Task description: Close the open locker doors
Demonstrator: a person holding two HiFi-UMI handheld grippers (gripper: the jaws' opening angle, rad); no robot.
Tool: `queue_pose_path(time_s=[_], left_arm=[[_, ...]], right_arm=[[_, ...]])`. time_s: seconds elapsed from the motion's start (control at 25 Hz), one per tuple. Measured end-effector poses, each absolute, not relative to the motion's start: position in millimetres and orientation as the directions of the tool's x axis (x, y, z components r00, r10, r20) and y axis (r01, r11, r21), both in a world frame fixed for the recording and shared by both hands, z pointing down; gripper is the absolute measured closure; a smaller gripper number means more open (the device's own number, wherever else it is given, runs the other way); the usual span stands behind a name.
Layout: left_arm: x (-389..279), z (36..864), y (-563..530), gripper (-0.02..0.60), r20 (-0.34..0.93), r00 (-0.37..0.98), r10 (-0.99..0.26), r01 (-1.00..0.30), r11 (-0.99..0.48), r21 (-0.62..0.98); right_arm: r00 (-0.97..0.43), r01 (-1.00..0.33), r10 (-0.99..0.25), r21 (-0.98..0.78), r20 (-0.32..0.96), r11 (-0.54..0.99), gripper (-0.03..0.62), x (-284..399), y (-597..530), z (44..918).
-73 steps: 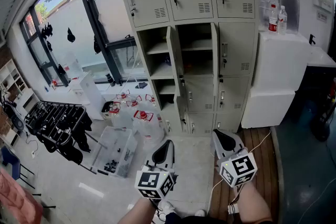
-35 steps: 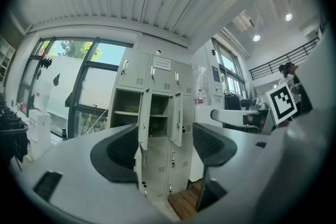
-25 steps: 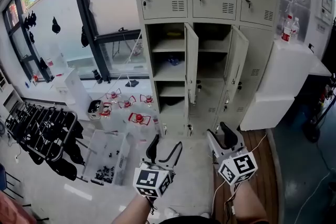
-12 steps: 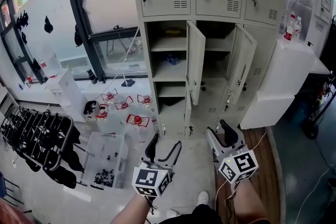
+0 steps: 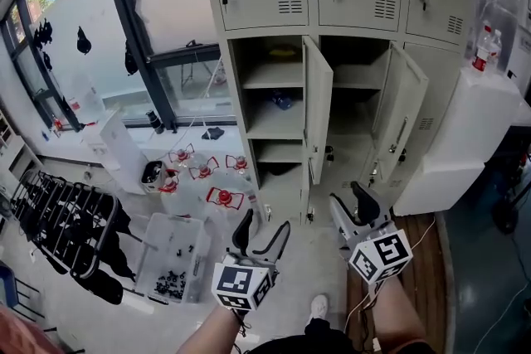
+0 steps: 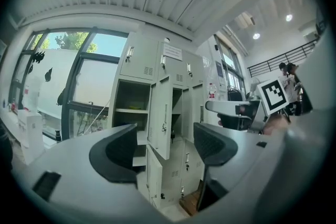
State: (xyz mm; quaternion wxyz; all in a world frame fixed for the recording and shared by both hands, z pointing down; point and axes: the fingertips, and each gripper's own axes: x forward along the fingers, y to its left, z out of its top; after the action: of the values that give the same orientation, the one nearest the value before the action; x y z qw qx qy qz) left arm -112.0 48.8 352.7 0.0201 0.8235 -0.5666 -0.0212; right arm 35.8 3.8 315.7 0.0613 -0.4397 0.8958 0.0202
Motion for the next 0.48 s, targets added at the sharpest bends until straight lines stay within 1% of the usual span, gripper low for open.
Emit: queue_pose_path(time_s=[0.2, 0.48], left_arm=[[-86, 349, 0, 0.256, -0.014, 0.353, -0.935, -0.935, -0.354, 0.031], [-48, 340, -60, 0.256, -0.026, 0.35, -0.936, -0.936, -0.351, 0.009]], right_arm=[[-0.646, -0.756, -0.75, -0.012, -0.141, 0.654, 0.387, 46, -48, 310], [-0.665, -0.735, -0.729, -0.029, -0.16, 0.677, 0.385, 73, -105, 303]])
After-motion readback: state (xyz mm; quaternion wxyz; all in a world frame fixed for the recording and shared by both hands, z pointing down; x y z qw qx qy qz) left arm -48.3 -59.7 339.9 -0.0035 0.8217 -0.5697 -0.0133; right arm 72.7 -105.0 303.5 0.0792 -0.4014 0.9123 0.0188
